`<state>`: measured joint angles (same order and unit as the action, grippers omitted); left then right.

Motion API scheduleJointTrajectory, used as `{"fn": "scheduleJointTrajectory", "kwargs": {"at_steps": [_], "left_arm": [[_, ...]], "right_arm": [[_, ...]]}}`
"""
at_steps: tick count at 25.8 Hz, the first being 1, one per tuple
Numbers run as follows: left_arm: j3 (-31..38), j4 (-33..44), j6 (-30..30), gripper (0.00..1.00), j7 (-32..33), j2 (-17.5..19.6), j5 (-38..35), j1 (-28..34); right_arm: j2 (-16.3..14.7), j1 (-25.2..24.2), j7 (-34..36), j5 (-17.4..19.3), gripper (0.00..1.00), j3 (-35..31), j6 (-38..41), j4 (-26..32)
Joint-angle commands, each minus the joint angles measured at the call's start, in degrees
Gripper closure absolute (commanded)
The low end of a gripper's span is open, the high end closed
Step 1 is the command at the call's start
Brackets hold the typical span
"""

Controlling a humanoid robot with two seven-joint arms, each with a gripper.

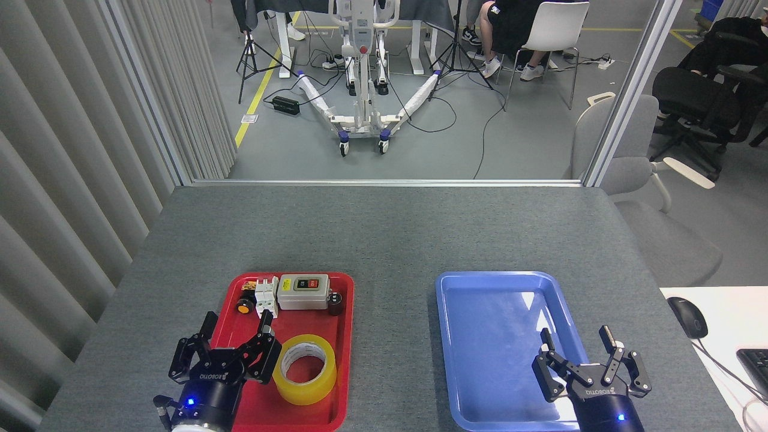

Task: Place and move tape with both arms
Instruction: 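Move the left gripper down toward the yellow tape roll in the red tray, then insert the left gripper into the tape roll's hole and close it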

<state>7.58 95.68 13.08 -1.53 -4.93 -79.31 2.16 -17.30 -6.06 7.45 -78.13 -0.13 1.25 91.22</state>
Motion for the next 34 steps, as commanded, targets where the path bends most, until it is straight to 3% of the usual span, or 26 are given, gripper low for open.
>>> {"fn": "scheduleJointTrajectory", "kwargs": {"at_steps": [1,7,13,22,29,34], "left_arm": [[-0.11,0.21,-0.07,0.0,2.93,0.97,0.21,-0.31],[-0.29,0.3,-0.07,0.0,7.24,4.05,0.83,-0.84],[-0.29,1.79,-0.07,0.0,19.55,8.35,1.09,-3.83],[-0.38,2.06,-0.25,0.0,46.09,8.0,4.34,-9.63],[-3.01,1.09,-3.68,0.0,51.8,7.12,3.99,-12.79],[-3.45,-0.05,-6.84,0.0,62.78,4.84,3.29,-15.52]], "right_arm": [[0.07,-0.01,0.02,-0.09,0.0,0.04,-0.01,-0.08],[0.16,-0.71,0.02,-0.18,0.01,0.22,-0.01,-0.08],[0.07,-0.71,-0.07,-0.18,0.01,0.04,-0.45,-0.08],[-0.02,-0.71,0.19,0.09,0.0,-0.05,0.16,-0.43],[0.07,-0.71,0.63,0.0,0.0,-0.05,0.07,-0.6],[-0.28,-0.62,0.9,0.0,0.0,-0.14,0.07,-1.22]]}}
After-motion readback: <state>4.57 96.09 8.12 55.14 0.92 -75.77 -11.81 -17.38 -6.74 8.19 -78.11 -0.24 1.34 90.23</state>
